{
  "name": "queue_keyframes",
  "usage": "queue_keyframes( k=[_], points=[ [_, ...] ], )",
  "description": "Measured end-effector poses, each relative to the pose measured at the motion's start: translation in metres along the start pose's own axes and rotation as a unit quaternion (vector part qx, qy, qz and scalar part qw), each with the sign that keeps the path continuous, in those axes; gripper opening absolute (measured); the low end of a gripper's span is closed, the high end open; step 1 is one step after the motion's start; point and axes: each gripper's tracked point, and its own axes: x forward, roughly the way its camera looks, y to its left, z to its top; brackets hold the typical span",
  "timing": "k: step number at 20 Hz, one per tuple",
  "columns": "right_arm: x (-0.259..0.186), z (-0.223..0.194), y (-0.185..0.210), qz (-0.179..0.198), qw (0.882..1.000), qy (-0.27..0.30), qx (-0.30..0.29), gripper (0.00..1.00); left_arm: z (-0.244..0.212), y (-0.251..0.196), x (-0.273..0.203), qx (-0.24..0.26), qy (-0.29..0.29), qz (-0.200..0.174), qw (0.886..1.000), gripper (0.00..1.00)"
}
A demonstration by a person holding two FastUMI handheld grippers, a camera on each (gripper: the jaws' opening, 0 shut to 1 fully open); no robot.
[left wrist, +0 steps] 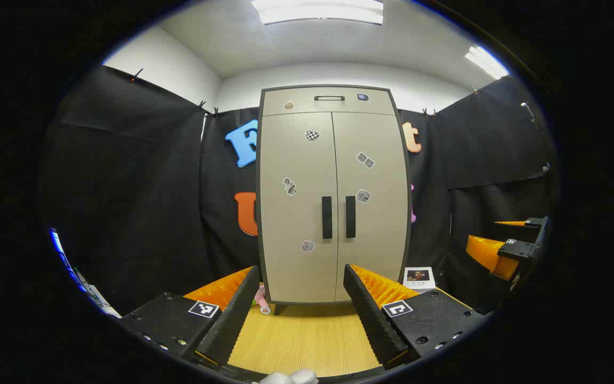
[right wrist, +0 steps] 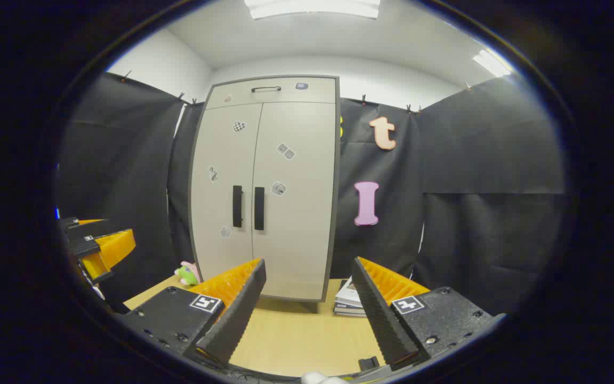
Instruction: Open the right door of the double-door shoe cabinet with the right hand, and open the left door with the left hand.
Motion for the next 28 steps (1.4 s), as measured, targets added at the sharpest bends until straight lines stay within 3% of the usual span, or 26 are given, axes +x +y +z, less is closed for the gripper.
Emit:
queue_keyframes(
  k=[9, 18, 22, 28],
  points=[
    [0.000, 0.024, 0.025, 0.005, 1.000, -0.006, -0.001, 1.00, 0.018, 0.028, 0.004, 0.005, -0.008, -0.001, 1.000, 0.95],
    [0.013, 0.030, 0.031, -0.014, 1.000, -0.001, -0.002, 1.00, 0.022, 0.038, 0.008, 0.008, -0.009, -0.014, 1.000, 0.95],
    [0.050, 0.027, 0.041, -0.010, 1.000, 0.003, 0.005, 1.00, 0.013, 0.042, 0.010, 0.005, 0.008, -0.009, 1.000, 0.95],
    [0.143, 0.025, 0.074, 0.015, 1.000, 0.008, 0.009, 1.00, 0.012, 0.062, 0.018, 0.018, 0.010, 0.024, 1.000, 0.95]
  ],
)
